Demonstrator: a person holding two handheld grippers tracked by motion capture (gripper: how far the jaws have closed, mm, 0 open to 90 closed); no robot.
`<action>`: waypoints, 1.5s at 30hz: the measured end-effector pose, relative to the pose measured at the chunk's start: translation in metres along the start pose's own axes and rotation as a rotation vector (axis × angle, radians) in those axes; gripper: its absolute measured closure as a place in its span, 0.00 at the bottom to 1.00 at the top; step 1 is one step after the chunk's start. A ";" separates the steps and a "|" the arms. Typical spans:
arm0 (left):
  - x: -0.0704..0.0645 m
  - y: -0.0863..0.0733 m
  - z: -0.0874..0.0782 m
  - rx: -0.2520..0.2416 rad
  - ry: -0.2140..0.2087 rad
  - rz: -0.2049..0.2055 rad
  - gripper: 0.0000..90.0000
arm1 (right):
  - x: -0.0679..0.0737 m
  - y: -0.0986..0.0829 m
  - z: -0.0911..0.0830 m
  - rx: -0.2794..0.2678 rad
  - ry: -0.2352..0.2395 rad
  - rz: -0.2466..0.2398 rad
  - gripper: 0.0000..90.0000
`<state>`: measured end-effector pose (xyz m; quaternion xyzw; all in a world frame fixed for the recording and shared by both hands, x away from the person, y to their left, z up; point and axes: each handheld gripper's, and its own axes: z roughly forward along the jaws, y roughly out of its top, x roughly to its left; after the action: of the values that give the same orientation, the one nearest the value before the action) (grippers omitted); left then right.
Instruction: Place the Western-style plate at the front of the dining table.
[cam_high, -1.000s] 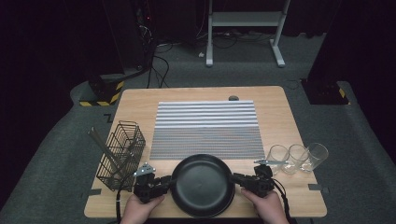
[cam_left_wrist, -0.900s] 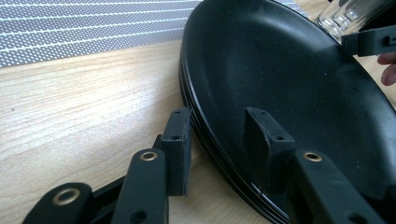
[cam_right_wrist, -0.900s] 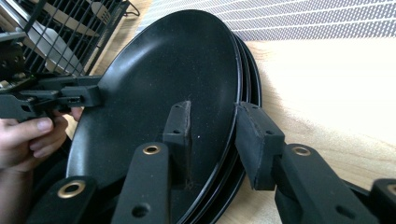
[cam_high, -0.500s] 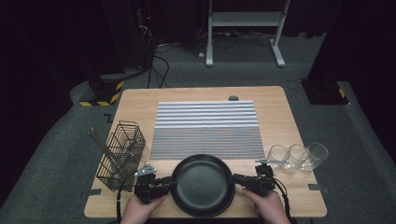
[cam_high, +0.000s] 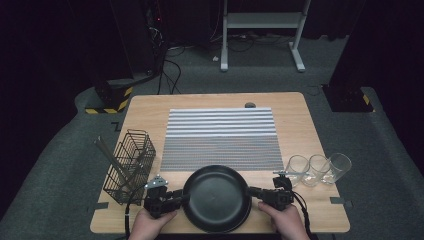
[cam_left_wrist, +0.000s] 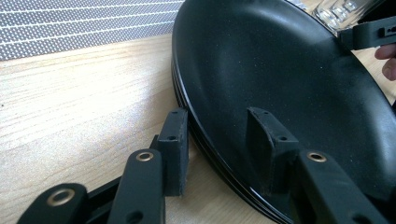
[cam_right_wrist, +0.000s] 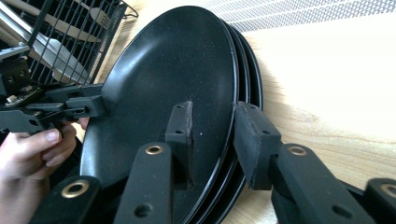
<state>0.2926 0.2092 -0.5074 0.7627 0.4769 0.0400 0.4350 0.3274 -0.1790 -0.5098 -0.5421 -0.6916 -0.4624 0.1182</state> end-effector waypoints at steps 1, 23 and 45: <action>-0.001 0.000 0.000 -0.001 0.002 -0.003 0.66 | 0.000 0.000 0.000 -0.001 -0.004 0.001 0.78; -0.004 0.002 -0.003 0.007 0.059 0.017 0.71 | 0.006 0.004 0.010 -0.027 -0.030 -0.002 0.82; -0.005 0.006 -0.003 -0.055 0.065 0.021 0.75 | 0.008 0.008 0.018 -0.061 -0.067 -0.048 0.93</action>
<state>0.2929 0.2064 -0.4999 0.7536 0.4816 0.0825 0.4398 0.3374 -0.1602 -0.5106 -0.5437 -0.6936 -0.4677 0.0670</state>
